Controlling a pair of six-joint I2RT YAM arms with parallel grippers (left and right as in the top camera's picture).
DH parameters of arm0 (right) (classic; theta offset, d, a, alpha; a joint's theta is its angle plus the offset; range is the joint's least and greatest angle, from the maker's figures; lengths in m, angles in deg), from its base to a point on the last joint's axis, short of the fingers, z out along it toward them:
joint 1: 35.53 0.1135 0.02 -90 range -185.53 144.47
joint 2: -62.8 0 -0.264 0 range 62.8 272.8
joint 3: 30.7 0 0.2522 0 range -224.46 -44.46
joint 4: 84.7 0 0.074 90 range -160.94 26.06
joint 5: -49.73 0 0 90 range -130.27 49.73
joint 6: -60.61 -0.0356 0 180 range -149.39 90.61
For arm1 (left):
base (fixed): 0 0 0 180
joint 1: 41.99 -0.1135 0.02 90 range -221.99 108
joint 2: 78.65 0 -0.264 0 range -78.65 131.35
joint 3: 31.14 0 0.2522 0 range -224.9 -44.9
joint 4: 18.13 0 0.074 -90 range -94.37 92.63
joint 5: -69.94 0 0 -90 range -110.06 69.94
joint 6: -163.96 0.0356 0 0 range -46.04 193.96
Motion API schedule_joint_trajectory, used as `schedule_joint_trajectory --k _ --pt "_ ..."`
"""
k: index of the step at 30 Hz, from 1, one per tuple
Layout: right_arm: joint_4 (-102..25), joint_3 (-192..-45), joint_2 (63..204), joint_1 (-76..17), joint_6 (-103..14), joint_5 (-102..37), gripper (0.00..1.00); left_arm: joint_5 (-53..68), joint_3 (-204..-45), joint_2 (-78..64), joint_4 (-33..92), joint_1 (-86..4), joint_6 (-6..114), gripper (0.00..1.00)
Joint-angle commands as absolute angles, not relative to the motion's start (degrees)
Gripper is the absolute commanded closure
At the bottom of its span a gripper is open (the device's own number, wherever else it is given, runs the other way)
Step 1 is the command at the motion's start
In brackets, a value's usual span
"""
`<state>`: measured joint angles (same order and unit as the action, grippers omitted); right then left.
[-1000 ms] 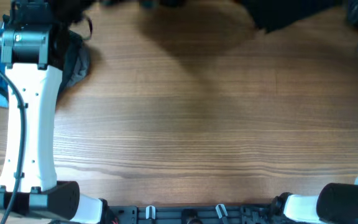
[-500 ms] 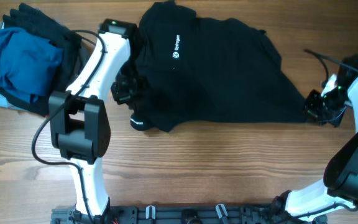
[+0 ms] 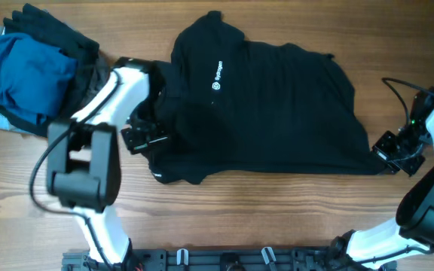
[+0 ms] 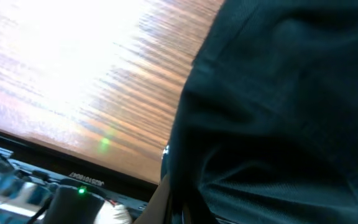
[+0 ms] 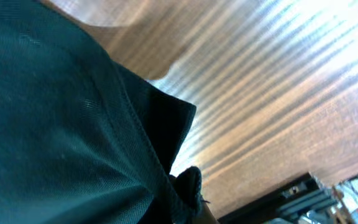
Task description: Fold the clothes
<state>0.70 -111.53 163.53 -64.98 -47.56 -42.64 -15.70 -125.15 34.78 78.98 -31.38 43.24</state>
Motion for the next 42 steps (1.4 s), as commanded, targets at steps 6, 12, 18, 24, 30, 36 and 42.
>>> schedule_joint_trajectory --k 6,12,18,24,30,36,42 --pt "-1.6 -111.3 159.3 -66.1 -39.4 -30.8 0.96 -11.3 -117.0 17.2 64.7 -31.2 40.7 0.96" --pt "-12.2 -111.3 159.3 -64.2 -35.3 -20.8 0.96 -9.2 -116.9 17.4 51.4 -30.9 39.7 0.96" --pt "-18.7 -111.3 159.3 -61.0 -35.4 -20.7 0.96 -9.2 -116.9 17.6 45.0 -32.1 35.5 0.96" --pt "-22.7 -111.3 159.3 -59.0 -35.6 -20.9 0.96 -9.3 -116.9 19.0 38.1 -32.0 35.6 0.96" --pt "-25.6 -111.3 159.5 -59.0 -35.8 -20.9 0.94 -12.3 -116.9 22.5 36.3 -32.0 35.5 0.96" --pt "-27.1 -111.3 160.5 -59.0 -36.6 -25.4 0.48 -14.8 -116.9 24.3 37.0 -32.1 35.5 0.32" --pt "-24.0 -110.3 160.5 -59.0 -39.0 -31.9 0.39 -15.6 -116.9 24.3 40.8 -32.2 36.2 0.22"
